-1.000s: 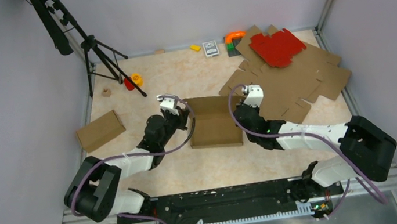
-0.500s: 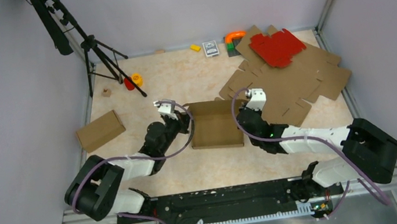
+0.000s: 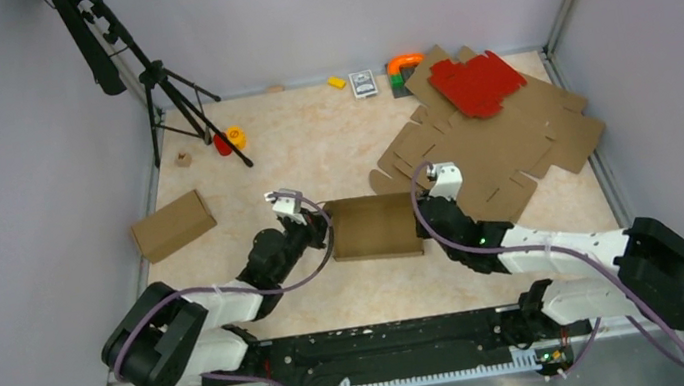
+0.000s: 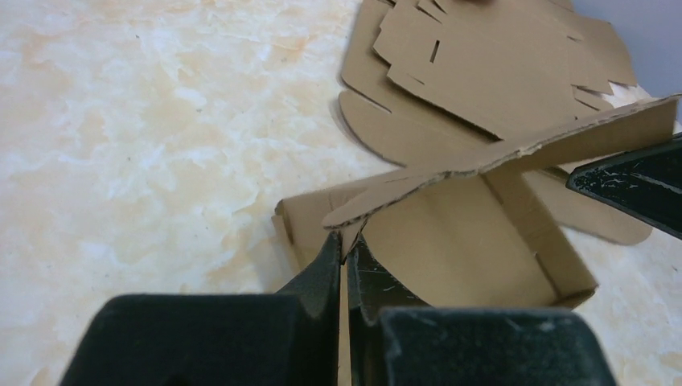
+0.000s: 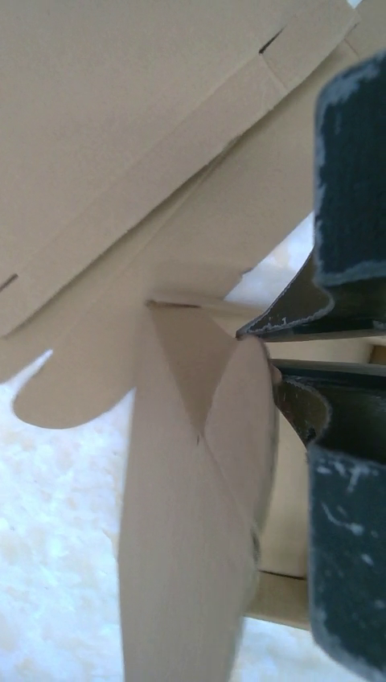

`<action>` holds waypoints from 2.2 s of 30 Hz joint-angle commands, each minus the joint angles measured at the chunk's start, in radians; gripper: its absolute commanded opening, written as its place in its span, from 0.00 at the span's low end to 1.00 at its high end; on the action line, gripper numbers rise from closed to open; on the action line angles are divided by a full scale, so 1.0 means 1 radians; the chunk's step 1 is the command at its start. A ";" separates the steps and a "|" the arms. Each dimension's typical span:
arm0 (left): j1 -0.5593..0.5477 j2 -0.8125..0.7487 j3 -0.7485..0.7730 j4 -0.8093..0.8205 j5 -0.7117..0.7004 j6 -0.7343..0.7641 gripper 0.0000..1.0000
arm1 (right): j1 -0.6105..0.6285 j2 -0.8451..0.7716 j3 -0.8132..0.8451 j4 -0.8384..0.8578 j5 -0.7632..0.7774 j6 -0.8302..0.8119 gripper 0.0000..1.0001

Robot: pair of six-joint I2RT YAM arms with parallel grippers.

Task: Fold the paper box

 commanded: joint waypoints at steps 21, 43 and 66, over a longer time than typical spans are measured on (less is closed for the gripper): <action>-0.031 -0.113 0.002 -0.260 0.030 0.084 0.00 | 0.018 -0.465 -0.039 -0.371 -0.391 -0.022 0.74; -0.043 -0.240 0.097 -0.460 -0.053 0.080 0.29 | -0.033 -0.532 0.155 -0.572 -0.102 -0.026 0.76; 0.218 0.019 0.407 -0.530 0.433 0.117 0.50 | -0.422 -0.004 0.385 -0.353 -0.475 -0.296 0.56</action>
